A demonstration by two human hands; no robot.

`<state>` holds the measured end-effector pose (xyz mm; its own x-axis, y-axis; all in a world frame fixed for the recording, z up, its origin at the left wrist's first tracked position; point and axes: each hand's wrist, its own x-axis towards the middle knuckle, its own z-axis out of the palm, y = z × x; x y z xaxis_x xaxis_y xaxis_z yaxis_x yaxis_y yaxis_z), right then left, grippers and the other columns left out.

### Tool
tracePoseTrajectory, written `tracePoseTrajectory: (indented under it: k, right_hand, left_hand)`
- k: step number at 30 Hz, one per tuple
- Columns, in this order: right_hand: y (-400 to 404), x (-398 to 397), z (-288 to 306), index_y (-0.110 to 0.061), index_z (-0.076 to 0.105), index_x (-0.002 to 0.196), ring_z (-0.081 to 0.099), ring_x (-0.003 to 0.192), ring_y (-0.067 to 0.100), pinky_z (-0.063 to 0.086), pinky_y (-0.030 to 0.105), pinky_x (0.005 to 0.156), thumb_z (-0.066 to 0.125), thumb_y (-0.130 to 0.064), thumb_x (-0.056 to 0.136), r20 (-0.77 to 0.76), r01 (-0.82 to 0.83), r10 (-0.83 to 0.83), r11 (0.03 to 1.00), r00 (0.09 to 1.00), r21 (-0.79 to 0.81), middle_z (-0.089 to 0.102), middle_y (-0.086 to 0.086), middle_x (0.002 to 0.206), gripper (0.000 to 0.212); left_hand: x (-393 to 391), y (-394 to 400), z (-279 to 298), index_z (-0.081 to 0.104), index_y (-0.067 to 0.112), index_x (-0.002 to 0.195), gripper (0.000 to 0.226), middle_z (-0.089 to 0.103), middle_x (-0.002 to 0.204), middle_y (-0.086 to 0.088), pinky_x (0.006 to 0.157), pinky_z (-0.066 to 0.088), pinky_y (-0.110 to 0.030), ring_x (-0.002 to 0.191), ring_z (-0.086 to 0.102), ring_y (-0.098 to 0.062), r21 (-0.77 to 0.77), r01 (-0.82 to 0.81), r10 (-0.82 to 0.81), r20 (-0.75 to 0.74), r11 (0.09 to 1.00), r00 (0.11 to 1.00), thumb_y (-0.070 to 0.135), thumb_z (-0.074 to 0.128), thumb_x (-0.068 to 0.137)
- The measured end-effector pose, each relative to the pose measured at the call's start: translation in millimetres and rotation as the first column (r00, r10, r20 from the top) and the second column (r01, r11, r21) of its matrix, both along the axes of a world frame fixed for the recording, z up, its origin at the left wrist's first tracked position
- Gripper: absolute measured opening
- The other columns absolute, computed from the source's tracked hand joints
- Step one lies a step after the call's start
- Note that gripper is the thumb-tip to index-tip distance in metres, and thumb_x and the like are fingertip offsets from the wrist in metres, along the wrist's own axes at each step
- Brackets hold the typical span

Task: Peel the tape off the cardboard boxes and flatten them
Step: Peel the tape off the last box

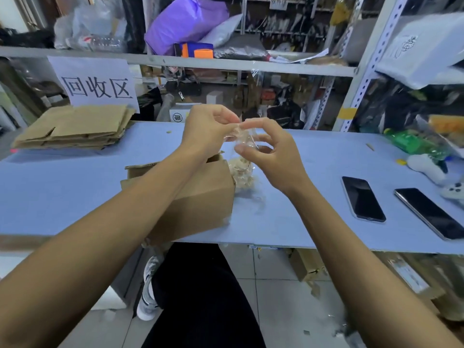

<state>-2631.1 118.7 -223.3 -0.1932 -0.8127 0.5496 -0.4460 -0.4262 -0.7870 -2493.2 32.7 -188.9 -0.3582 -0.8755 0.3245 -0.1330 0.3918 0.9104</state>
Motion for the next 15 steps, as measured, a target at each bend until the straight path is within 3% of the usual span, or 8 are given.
tracePoseTrajectory:
  k: [2, 4, 6, 8, 10, 12, 13, 15]
  right_hand:
    - [-12, -6, -3, -0.016, 0.068, 0.092, 0.065, 0.086, 0.016, 0.056, 0.028, 0.074, 0.075, -0.022, 0.089, -0.118, 0.123, -0.133, 0.988, 0.984, -0.094, 0.063, 0.002, 0.101, 0.010]
    - [-29, -17, -7, -0.009, 0.065, 0.083, 0.060, 0.074, 0.017, 0.050, 0.022, 0.067, 0.075, -0.020, 0.090, -0.242, 0.222, -0.249, 0.966, 0.938, -0.135, 0.059, 0.001, 0.092, 0.016]
    - [-45, -27, -9, -0.008, 0.064, 0.080, 0.056, 0.072, 0.016, 0.045, 0.015, 0.065, 0.075, -0.009, 0.088, -0.346, 0.314, -0.345, 0.938, 0.872, -0.146, 0.055, 0.000, 0.091, 0.014]
    - [-59, -31, -19, -0.004, 0.065, 0.083, 0.053, 0.077, 0.015, 0.039, 0.011, 0.065, 0.070, 0.002, 0.087, -0.394, 0.390, -0.413, 0.910, 0.821, -0.140, 0.053, 0.001, 0.094, 0.009]
    - [-70, -26, -38, -0.003, 0.064, 0.088, 0.053, 0.082, 0.020, 0.037, 0.020, 0.065, 0.060, 0.008, 0.085, -0.512, 0.412, -0.366, 0.911, 0.777, -0.025, 0.055, 0.006, 0.098, 0.012]
    - [-74, -18, -63, -0.008, 0.057, 0.090, 0.054, 0.089, 0.030, 0.035, 0.031, 0.067, 0.054, 0.005, 0.084, -0.674, 0.408, -0.151, 0.881, 0.723, 0.240, 0.053, 0.006, 0.096, 0.014]
    - [-71, -15, -71, -0.010, 0.052, 0.096, 0.052, 0.097, 0.033, 0.037, 0.035, 0.070, 0.055, 0.000, 0.084, -0.679, 0.373, -0.030, 0.853, 0.733, 0.365, 0.050, 0.003, 0.098, 0.016]
    - [-64, -15, -75, -0.011, 0.045, 0.119, 0.042, 0.117, 0.030, 0.042, 0.038, 0.088, 0.065, -0.007, 0.082, -0.581, 0.239, 0.112, 0.837, 0.806, 0.493, 0.044, -0.003, 0.109, 0.042]
  left_hand:
    - [4, -2, 1, 0.074, 0.007, 0.096, 0.012, 0.077, 0.093, -0.012, 0.082, 0.058, -0.024, 0.087, 0.073, -0.013, 0.051, 0.202, -0.205, 0.052, 0.978, 0.977, 0.000, 0.065, 0.093]
    - [15, -5, 1, 0.071, 0.008, 0.114, 0.024, 0.073, 0.118, -0.008, 0.098, 0.053, -0.027, 0.112, 0.068, -0.013, 0.196, 0.407, -0.420, 0.029, 0.892, 0.907, 0.002, 0.052, 0.101]
    - [23, -6, 0, 0.068, 0.018, 0.124, 0.029, 0.061, 0.139, 0.005, 0.108, 0.046, -0.031, 0.128, 0.057, -0.009, 0.288, 0.466, -0.502, 0.061, 0.837, 0.863, 0.008, 0.048, 0.105]
    - [29, -5, -5, 0.062, 0.028, 0.131, 0.030, 0.053, 0.145, 0.013, 0.113, 0.040, -0.032, 0.132, 0.050, -0.003, 0.101, 0.344, -0.356, 0.376, 0.934, 0.856, 0.017, 0.054, 0.103]
    - [35, -6, -14, 0.056, 0.023, 0.139, 0.041, 0.048, 0.150, 0.008, 0.115, 0.035, -0.034, 0.135, 0.047, -0.011, -0.200, 0.244, -0.062, 0.639, 0.949, 0.767, 0.025, 0.061, 0.099]
    - [44, -8, -25, 0.056, 0.014, 0.138, 0.051, 0.053, 0.143, -0.001, 0.111, 0.035, -0.038, 0.135, 0.046, -0.024, -0.356, 0.239, 0.111, 0.733, 0.903, 0.671, 0.037, 0.063, 0.094]
    - [48, -10, -30, 0.056, 0.012, 0.137, 0.054, 0.056, 0.138, -0.004, 0.109, 0.036, -0.040, 0.133, 0.047, -0.028, -0.378, 0.247, 0.142, 0.754, 0.892, 0.641, 0.042, 0.062, 0.092]
    - [55, -7, -36, 0.054, 0.010, 0.139, 0.056, 0.055, 0.139, -0.007, 0.110, 0.034, -0.041, 0.132, 0.046, -0.030, -0.377, 0.227, 0.156, 0.754, 0.898, 0.638, 0.043, 0.061, 0.094]
